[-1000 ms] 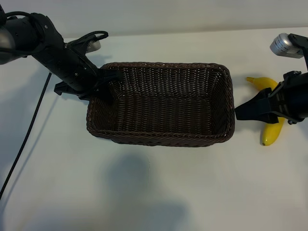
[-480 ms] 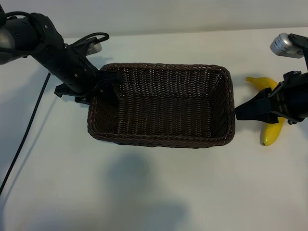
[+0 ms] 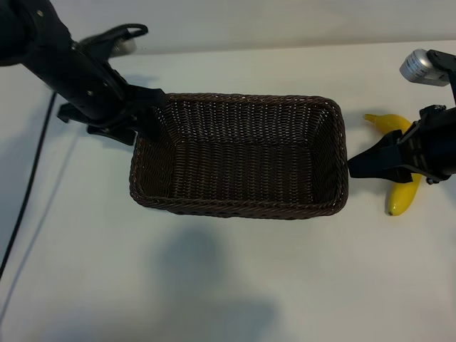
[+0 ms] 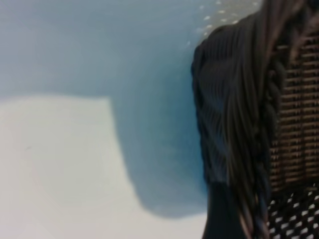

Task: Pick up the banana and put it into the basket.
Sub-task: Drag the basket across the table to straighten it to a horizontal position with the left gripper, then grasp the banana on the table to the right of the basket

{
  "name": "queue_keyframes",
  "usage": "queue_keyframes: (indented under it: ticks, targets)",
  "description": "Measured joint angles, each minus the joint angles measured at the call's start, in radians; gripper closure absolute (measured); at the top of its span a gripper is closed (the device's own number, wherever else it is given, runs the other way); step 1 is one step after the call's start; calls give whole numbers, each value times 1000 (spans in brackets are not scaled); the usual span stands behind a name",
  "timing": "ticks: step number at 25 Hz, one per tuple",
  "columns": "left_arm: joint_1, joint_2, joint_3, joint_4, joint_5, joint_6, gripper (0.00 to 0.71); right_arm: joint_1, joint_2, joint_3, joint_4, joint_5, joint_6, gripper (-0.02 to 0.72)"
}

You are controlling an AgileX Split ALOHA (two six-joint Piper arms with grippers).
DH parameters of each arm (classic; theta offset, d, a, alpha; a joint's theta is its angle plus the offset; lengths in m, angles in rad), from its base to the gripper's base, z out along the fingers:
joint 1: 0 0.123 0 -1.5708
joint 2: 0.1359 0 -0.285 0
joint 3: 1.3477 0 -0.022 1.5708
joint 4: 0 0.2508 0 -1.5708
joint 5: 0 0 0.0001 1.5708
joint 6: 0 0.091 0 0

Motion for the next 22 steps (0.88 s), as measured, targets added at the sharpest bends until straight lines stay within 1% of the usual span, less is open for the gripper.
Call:
queue_keyframes:
  ticks: [3,5,8,11,14,16,18,22]
  targets:
    - [11,-42,0,72,13,-38,220,0,0,0,0,0,0,199]
    - [34,-63,-2,101,31,-51,220,0,0,0,0,0,0,199]
    - [90,-77,-20,148,61,-56,220,0,0,0,0,0,0,199]
    - [153,-86,-43,221,84,-65,220,0,0,0,0,0,0,199]
    - [199,-89,-62,319,94,-91,220,0,0,0,0,0,0,199]
    - [221,-89,-67,367,109,-98,220,0,0,0,0,0,0,200]
    - [229,-89,-67,389,126,-103,220,0,0,0,0,0,0,200]
    - [230,-91,-67,402,160,-116,220,0,0,0,0,0,0,200]
